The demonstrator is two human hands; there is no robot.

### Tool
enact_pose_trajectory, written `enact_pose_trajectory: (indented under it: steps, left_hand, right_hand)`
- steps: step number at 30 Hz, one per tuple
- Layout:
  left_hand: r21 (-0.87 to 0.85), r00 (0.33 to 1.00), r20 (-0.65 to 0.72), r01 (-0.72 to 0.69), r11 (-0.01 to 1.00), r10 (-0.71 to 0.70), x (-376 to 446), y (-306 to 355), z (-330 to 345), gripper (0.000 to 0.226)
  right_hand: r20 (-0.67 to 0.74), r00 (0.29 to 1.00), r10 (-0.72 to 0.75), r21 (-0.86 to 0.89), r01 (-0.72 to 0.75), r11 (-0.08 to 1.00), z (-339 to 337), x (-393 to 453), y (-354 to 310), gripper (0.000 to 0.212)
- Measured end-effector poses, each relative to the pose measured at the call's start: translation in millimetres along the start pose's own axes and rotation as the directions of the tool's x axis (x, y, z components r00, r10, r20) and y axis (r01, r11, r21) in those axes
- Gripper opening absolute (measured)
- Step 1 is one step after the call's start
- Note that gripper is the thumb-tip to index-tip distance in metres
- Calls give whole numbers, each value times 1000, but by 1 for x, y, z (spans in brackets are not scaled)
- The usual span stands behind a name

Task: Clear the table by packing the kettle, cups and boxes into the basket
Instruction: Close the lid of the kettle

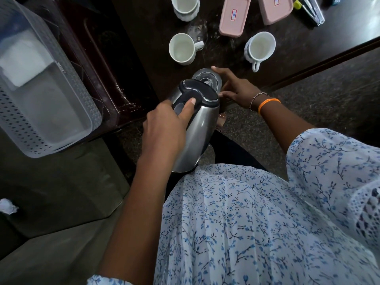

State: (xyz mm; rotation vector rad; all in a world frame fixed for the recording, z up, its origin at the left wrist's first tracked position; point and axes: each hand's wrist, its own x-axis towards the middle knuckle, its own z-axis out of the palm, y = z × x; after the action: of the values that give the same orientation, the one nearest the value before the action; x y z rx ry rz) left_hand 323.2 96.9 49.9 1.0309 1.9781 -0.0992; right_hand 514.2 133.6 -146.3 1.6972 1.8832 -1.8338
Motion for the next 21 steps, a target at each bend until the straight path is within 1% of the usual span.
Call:
enact_pose_trajectory:
  steps: [6,21]
  left_hand:
    - [15,1000,3,9,1000,-9,-4,-1,1,56]
    - [13,1000,-10,2,1000,-2,-6,-6,0,55]
  right_hand:
    - [-5,1000,-6,0,6,1000,0,1,2,74]
    - [-6,1000,-4,-15,4,1000,-1,1,2,74]
